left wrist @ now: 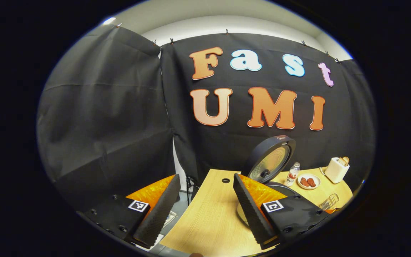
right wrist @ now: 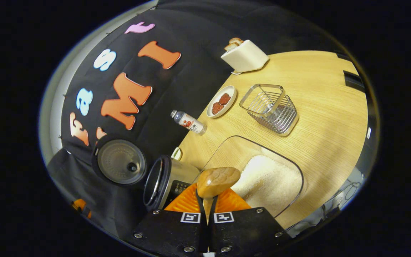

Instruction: Close the left gripper, press the button to open the rice cooker; take a wooden spoon from the chopstick holder with the right hand, scoop a spoonful of rice and pour it into the rice cooker, then put the wooden spoon back into the chopstick holder.

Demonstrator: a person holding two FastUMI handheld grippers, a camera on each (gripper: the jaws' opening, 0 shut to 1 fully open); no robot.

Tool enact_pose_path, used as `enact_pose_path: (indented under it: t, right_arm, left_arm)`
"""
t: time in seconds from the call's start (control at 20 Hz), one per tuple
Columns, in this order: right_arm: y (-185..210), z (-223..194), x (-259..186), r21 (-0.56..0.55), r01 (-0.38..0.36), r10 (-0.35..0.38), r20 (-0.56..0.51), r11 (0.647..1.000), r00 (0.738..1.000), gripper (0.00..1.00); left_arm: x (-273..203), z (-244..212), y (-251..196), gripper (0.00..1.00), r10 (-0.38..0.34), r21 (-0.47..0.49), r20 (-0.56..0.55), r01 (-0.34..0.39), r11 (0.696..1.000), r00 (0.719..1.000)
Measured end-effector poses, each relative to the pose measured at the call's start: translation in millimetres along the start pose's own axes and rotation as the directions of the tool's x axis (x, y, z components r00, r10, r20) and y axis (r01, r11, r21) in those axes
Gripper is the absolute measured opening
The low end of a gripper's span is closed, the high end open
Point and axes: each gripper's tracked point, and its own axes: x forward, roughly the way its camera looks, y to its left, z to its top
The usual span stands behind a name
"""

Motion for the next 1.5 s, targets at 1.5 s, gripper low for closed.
enact_pose_path:
  t: [1.5]
  right_arm:
    - [169.8,94.3,-33.6,0.147,-0.23,0.233,-0.001,0.962,0.973,0.0]
  left_arm:
    - [-0.6,18.9,-17.1,1.0,-0.006,0.006,0.054,0.005,1.0,0.999]
